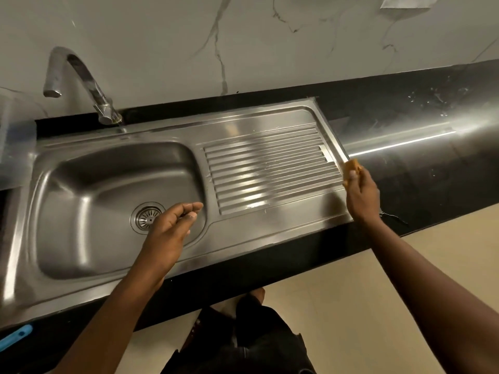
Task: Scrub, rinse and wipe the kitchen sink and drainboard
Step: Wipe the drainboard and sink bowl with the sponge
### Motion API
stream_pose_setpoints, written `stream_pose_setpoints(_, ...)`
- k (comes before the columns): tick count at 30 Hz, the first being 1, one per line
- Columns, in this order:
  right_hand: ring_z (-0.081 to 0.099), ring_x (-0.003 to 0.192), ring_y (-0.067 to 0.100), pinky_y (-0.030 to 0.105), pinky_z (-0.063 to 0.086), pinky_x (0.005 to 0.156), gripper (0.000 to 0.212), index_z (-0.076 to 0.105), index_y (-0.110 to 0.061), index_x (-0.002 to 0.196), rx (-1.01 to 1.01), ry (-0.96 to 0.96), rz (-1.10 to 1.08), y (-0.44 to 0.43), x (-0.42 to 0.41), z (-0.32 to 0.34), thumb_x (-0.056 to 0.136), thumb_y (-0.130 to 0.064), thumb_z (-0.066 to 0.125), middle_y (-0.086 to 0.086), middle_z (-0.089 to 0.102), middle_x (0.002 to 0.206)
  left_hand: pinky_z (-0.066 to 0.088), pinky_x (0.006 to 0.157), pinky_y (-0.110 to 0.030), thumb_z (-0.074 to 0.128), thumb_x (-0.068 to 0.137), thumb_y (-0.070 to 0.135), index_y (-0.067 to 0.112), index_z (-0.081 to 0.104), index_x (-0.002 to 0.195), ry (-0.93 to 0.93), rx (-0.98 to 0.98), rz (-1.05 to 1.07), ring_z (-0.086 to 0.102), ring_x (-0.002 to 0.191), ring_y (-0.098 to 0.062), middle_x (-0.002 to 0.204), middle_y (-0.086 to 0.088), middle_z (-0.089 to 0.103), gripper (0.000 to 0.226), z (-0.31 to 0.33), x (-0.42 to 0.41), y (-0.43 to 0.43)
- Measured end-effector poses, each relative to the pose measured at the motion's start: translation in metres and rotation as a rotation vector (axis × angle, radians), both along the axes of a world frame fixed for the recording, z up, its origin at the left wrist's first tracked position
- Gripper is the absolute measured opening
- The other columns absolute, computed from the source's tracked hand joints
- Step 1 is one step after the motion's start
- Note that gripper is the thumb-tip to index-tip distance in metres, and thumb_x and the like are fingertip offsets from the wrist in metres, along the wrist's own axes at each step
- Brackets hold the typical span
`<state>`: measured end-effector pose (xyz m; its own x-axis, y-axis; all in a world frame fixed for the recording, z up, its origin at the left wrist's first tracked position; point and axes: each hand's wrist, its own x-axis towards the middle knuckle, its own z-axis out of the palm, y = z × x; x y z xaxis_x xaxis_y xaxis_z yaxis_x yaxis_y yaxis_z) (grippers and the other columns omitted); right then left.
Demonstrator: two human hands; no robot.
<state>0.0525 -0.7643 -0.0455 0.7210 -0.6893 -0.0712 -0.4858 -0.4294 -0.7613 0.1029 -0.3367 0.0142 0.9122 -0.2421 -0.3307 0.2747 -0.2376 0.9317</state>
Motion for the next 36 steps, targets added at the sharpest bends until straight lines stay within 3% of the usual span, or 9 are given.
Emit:
stream_pose_setpoints(2,0.06,0.122,0.027,0.06,0.048,0.107,0.048,0.041,-0.033,0.154,-0.021,0.063,0.079,-0.013,0.007,-0.012,0.109,-0.052,0.036,0.01,0.059,0.137,0.05,0.109,-0.037,0.053,0.107,0.015,0.028,0.071,0.122,0.009,0.002,-0.002,0.063,0.124,-0.007,0.127,0.013,0.071,0.027,-0.001,0.003,-0.004)
stream_pose_setpoints(4,0.028,0.152,0.032,0.061,0.024,0.122,0.063,0.015,-0.04,0.163,-0.165,0.27,0.295,-0.016,0.011,-0.031,0.106,-0.063,0.03,0.007,0.021,0.17,0.049,0.111,-0.04,0.054,0.107,0.015,0.029,0.072,0.121,0.008,0.01,-0.005,0.064,0.123,-0.005,0.125,0.013,0.073,0.027,-0.003,0.006,-0.005)
stream_pose_setpoints(7,-0.017,0.158,0.028,0.056,-0.01,0.125,0.08,-0.014,-0.034,0.164,-0.329,0.54,0.447,-0.014,0.015,-0.054,0.1,-0.074,0.014,0.002,-0.02,0.172,0.048,0.113,-0.042,0.055,0.106,0.016,0.031,0.073,0.119,0.004,0.027,-0.014,0.065,0.121,-0.003,0.121,0.018,0.074,0.027,-0.007,0.01,-0.007)
stream_pose_setpoints(13,-0.02,0.157,0.03,0.053,-0.008,0.128,0.078,-0.019,-0.023,0.163,-0.327,0.528,0.36,0.05,0.028,-0.061,0.105,-0.067,0.01,0.01,-0.023,0.17,0.046,0.115,-0.046,0.055,0.107,0.014,0.032,0.073,0.117,0.004,0.031,-0.016,0.065,0.122,-0.004,0.122,0.014,0.074,0.028,-0.011,0.016,-0.012)
stream_pose_setpoints(22,-0.037,0.151,0.023,0.049,-0.014,0.127,0.072,-0.027,-0.022,0.16,-0.318,0.42,0.62,0.206,0.031,-0.055,0.106,-0.058,0.006,0.005,-0.039,0.164,0.05,0.109,-0.038,0.06,0.104,0.02,0.032,0.073,0.115,0.006,0.006,-0.018,0.065,0.118,-0.001,0.119,0.017,0.075,0.021,0.0,0.019,-0.009)
stream_pose_setpoints(28,-0.023,0.156,0.025,0.051,-0.001,0.129,0.077,-0.009,-0.026,0.166,-0.369,0.406,0.831,0.276,0.034,-0.055,0.104,-0.03,0.038,0.004,-0.022,0.17,0.05,0.105,-0.032,0.052,0.107,0.012,0.026,0.072,0.118,-0.004,0.032,-0.009,0.067,0.114,0.001,0.118,0.013,0.074,0.027,0.004,0.018,-0.013)
stream_pose_setpoints(31,0.009,0.16,0.026,0.052,0.014,0.129,0.067,0.021,-0.028,0.164,-0.33,0.329,0.949,0.294,0.035,-0.048,0.103,-0.023,0.049,0.005,0.016,0.173,0.052,0.097,-0.025,0.051,0.107,0.01,0.022,0.071,0.121,0.003,0.014,-0.007,0.067,0.116,-0.005,0.12,0.008,0.073,0.028,0.009,0.022,-0.018)
stream_pose_setpoints(33,0.053,0.137,0.025,0.05,0.044,0.114,0.049,0.045,-0.032,0.15,-0.025,0.252,0.862,0.289,0.044,-0.04,0.102,-0.028,0.05,0.006,0.058,0.147,0.052,0.099,-0.028,0.05,0.107,0.011,0.023,0.071,0.123,-0.015,0.013,0.004,0.066,0.117,-0.005,0.124,0.008,0.072,0.028,0.012,0.027,-0.023)
stream_pose_setpoints(36,0.067,0.097,0.023,0.04,0.055,0.089,0.039,0.06,-0.018,0.135,0.705,0.157,0.565,0.244,0.063,-0.015,0.101,-0.034,0.051,0.006,0.071,0.11,0.051,0.099,-0.033,0.05,0.108,0.011,0.022,0.071,0.123,-0.036,0.009,0.033,0.066,0.118,-0.009,0.124,0.007,0.073,0.028,0.016,0.035,-0.031)
